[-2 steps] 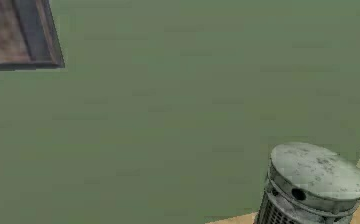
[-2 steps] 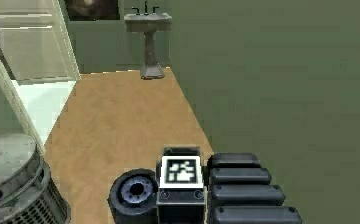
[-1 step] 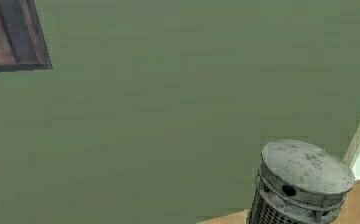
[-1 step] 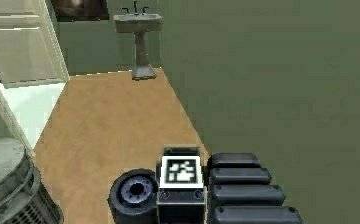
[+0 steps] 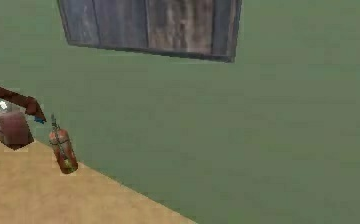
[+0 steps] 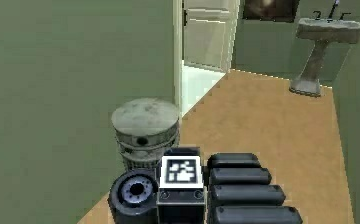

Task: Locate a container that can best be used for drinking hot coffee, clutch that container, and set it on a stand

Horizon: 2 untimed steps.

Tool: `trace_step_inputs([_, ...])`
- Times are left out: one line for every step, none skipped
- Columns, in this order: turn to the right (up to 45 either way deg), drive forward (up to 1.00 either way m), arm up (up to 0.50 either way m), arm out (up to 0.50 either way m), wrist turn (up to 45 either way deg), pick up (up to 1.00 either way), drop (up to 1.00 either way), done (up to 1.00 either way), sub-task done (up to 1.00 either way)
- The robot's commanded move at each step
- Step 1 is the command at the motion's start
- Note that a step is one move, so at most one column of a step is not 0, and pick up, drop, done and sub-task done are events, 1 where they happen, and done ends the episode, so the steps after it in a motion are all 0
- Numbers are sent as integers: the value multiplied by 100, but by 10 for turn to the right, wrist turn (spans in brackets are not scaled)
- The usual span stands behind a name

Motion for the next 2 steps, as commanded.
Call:
trace_step_inputs([-450, 0, 0, 0, 0, 0, 0, 0, 0])
trace_step_inputs([-450, 0, 0, 0, 0, 0, 0, 0, 0])
